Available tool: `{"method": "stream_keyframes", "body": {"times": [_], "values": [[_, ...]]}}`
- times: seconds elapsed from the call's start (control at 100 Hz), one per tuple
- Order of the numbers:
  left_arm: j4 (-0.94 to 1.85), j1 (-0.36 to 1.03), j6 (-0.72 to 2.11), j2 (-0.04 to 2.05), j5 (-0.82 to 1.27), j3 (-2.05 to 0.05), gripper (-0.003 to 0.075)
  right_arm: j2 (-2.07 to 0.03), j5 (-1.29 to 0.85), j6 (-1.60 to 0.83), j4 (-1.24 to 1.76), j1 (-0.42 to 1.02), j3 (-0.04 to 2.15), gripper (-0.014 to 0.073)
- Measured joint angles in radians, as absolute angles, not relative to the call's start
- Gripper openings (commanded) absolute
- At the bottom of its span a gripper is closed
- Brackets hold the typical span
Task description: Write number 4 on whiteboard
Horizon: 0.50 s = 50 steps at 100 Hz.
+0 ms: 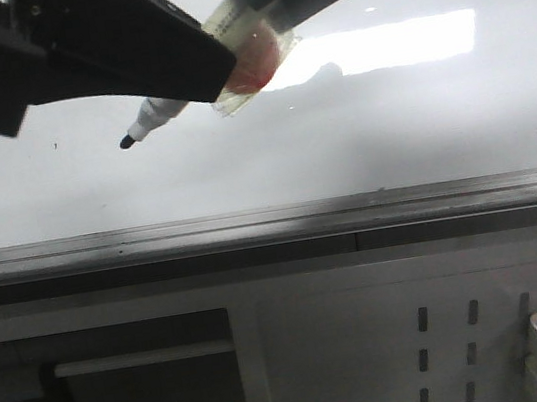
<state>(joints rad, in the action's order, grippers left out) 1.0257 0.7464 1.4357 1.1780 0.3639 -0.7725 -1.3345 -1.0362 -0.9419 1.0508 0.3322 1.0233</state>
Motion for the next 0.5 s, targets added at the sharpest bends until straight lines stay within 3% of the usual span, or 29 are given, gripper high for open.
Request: {"method": "stream_keyframes", "body": {"times": [0.12, 0.19, 0.38, 0.45, 0.5], "values": [[1.026, 0.746, 1.433, 1.178, 0.364, -0.773, -0.0011, -1.335, -1.036, -0.961, 1.051, 0.332, 1.023, -0.0061], [1.026, 0.746, 1.433, 1.178, 0.364, -0.773, 0.0049, -1.335, -1.038, -0.967, 1.051, 0.332, 1.023, -0.0061], [1.028, 0.746, 1.433, 1.162, 0.361, -0.773, 0.0422, -1.335, -1.047, -0.968, 1.063, 0.332, 1.025, -0.0043], [1.035, 0.738, 1.431, 1.145, 0.360, -0.773, 0.0504, -1.335, -1.049, -0.969, 1.069, 0.338, 1.025, -0.0043], [1.041, 0.724, 1.419, 1.132, 0.360, -0.773, 0.0514, -1.330, -1.041, -0.971, 1.071, 0.338, 1.025, -0.0043]]}}
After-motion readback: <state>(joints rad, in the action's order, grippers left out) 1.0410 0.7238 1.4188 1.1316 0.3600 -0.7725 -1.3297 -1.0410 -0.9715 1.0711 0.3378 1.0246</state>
